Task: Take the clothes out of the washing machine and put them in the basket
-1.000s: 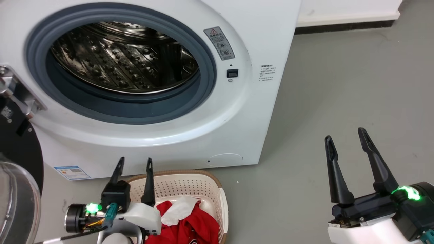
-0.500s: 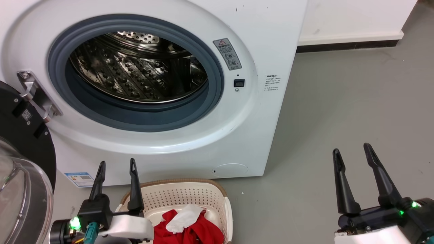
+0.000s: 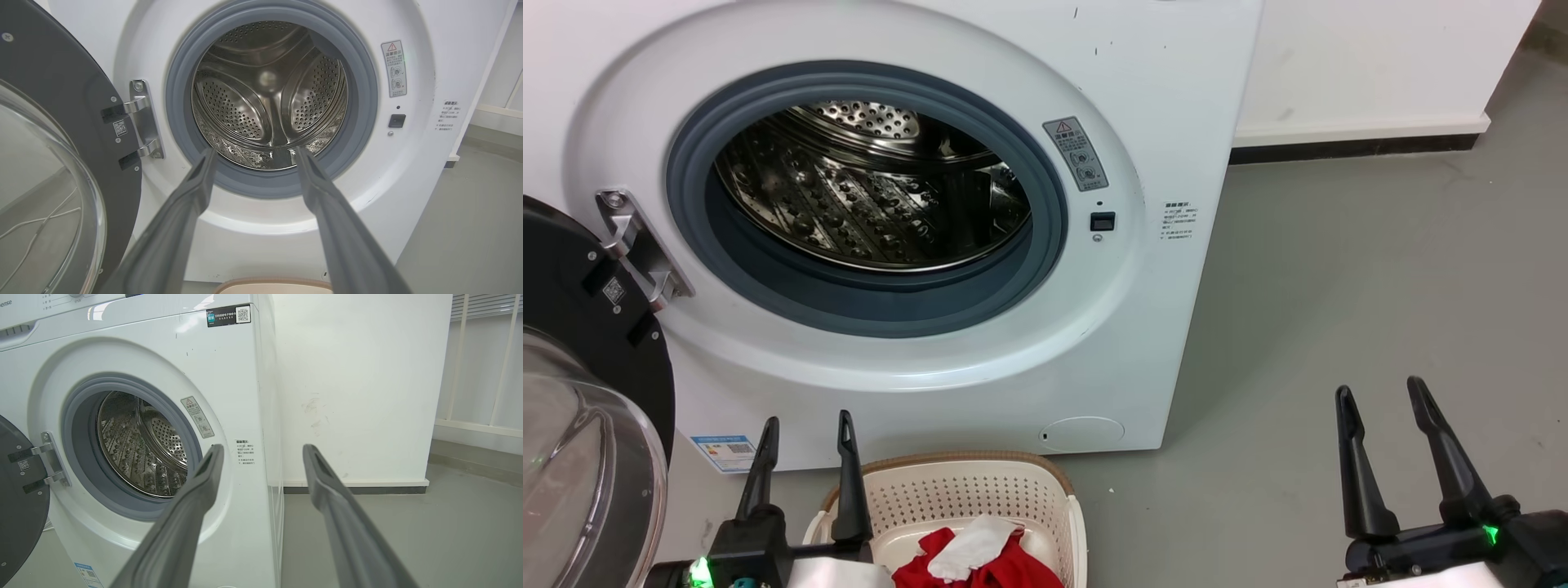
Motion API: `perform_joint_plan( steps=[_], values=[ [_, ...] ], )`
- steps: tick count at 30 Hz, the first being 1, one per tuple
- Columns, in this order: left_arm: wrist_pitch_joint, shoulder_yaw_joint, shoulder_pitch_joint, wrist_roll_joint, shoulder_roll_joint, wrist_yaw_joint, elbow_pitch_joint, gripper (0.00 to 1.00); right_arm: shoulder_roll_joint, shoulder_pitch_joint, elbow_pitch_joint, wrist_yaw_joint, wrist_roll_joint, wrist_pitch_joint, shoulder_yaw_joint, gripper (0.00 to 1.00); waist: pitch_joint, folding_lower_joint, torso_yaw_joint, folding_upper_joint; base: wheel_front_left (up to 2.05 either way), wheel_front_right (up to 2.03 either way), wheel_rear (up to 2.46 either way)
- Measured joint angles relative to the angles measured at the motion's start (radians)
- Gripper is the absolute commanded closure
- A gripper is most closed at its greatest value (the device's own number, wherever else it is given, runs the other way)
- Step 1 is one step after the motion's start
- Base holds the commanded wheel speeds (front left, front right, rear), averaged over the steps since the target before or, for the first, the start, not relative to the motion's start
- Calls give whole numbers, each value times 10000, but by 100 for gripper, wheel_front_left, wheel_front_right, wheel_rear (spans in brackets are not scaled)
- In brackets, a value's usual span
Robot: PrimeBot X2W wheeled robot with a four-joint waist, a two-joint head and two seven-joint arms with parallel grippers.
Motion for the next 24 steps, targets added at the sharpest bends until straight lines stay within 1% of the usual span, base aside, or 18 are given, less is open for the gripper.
perform_joint_plan(
  steps=[9,18,24],
  values=[
    [0,-194,243,226,-29,23,-203,0,2,146,332,0,-10,2,-98,0,-218,0,66,0,0,0,0],
    [2,-240,369,207,-31,148,-150,0,2,183,477,0,2,2,-148,0,-318,0,81,0,0,0,0],
    [2,-228,385,173,-33,157,-102,0,2,189,525,0,13,2,-111,0,-313,0,79,0,0,0,0]
  ],
)
